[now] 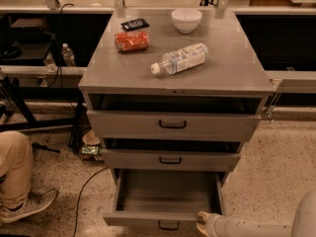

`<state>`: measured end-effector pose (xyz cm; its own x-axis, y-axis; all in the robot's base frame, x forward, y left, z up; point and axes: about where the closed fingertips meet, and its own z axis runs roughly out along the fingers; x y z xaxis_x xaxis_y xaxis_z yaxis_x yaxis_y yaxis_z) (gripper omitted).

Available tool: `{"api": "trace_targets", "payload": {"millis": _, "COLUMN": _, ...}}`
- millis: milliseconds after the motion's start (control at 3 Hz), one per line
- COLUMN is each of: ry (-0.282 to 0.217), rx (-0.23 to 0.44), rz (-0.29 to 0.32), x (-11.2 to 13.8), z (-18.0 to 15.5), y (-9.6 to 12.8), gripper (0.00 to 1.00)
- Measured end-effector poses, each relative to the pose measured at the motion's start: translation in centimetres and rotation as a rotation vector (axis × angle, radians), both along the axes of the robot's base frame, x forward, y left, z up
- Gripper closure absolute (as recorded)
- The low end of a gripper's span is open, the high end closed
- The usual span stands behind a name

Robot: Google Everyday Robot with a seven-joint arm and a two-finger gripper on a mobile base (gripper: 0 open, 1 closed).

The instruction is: Open bottom drawer

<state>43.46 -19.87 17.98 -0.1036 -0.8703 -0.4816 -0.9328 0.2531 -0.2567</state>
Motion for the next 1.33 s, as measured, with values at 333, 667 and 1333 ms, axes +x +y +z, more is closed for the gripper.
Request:
{"api": "trace_targets", "payload": {"millis": 333, "ry": 0.001, "rx": 0.001, "rz": 0.001, "x": -0.05, "z": -0.06, "y": 0.11, "gripper": 0.28}}
{"api": "trace_targets", "payload": {"millis": 667, "ry": 0.003, "rx": 0.003, "rz": 0.002, "x": -0.12, "z": -0.14, "y": 0.23, "gripper": 0.05}}
{"api": "trace_targets", "payload": {"millis": 1333, "ry": -0.003, "rx": 0.005, "rz": 0.003, "x": 0.00, "z": 0.15, "y": 0.23, "gripper": 0.00}}
